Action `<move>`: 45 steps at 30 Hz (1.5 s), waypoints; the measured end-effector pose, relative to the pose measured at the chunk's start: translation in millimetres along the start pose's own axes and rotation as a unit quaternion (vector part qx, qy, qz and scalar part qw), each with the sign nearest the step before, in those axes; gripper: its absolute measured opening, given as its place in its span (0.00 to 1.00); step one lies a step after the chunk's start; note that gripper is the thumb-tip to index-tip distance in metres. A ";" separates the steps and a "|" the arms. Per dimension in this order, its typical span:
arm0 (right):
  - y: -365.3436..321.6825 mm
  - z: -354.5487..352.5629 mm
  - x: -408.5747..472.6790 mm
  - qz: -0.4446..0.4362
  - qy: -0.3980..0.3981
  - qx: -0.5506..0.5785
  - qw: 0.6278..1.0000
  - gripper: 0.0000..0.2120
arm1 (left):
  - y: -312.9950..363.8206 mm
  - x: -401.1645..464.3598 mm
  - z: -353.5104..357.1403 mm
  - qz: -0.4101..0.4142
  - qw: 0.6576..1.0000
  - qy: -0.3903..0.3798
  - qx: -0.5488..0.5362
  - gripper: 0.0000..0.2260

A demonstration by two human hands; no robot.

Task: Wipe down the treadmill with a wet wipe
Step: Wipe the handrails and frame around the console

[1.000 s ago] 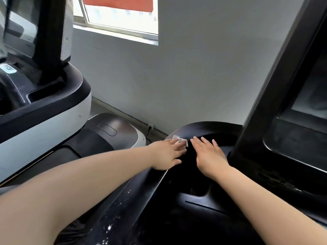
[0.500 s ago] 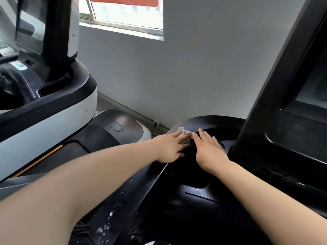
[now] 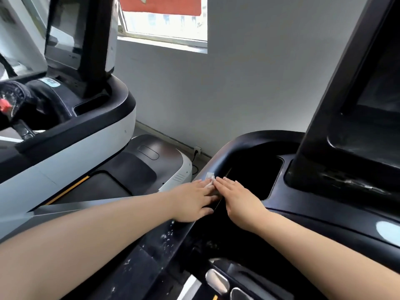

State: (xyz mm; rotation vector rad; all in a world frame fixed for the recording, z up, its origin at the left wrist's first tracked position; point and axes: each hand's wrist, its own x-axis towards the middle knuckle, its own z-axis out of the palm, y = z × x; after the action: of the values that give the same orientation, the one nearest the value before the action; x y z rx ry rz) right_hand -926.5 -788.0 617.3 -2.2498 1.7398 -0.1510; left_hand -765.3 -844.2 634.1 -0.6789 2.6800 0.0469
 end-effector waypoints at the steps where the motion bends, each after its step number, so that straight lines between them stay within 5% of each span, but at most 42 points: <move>1: -9.6 4.4 -6.3 0.001 0.000 0.007 1.000 0.31 | 3.2 -9.6 2.2 -0.001 1.000 -0.006 0.004 0.24; 11: -103.1 56.7 -64.9 0.053 0.038 0.098 0.993 0.33 | 34.9 -104.0 42.9 0.002 0.999 -0.026 0.025 0.24; 16: -148.2 88.1 -94.4 0.113 0.164 0.219 0.955 0.29 | 46.7 -137.7 55.4 0.020 1.000 0.007 0.009 0.21; 20: -176.5 104.3 -104.8 0.134 0.246 0.295 0.914 0.30 | 43.6 -154.1 56.1 -0.002 0.988 0.070 -0.141 0.30; 24: -199.2 114.9 -95.2 0.095 0.192 0.262 0.941 0.25 | 35.5 -162.0 55.4 -0.076 0.967 0.088 -0.226 0.35; 29: -197.3 110.3 -82.0 0.067 0.213 0.061 0.973 0.23 | 27.9 -166.6 61.1 -0.089 0.980 0.069 -0.167 0.24; 34: -167.3 95.1 -67.6 0.079 0.130 -0.053 0.987 0.27 | 19.2 -171.7 60.4 -0.084 0.978 0.049 -0.183 0.36; 45: -103.4 67.2 -25.9 0.122 0.099 0.059 0.986 0.27 | 14.0 -180.9 59.4 -0.091 0.989 -0.041 -0.108 0.47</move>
State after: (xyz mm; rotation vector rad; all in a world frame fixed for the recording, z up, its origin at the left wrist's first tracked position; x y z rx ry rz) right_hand -819.8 -728.6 586.0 -1.9762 2.0338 -0.4262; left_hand -603.9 -742.6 644.0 -0.9649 2.5449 0.3144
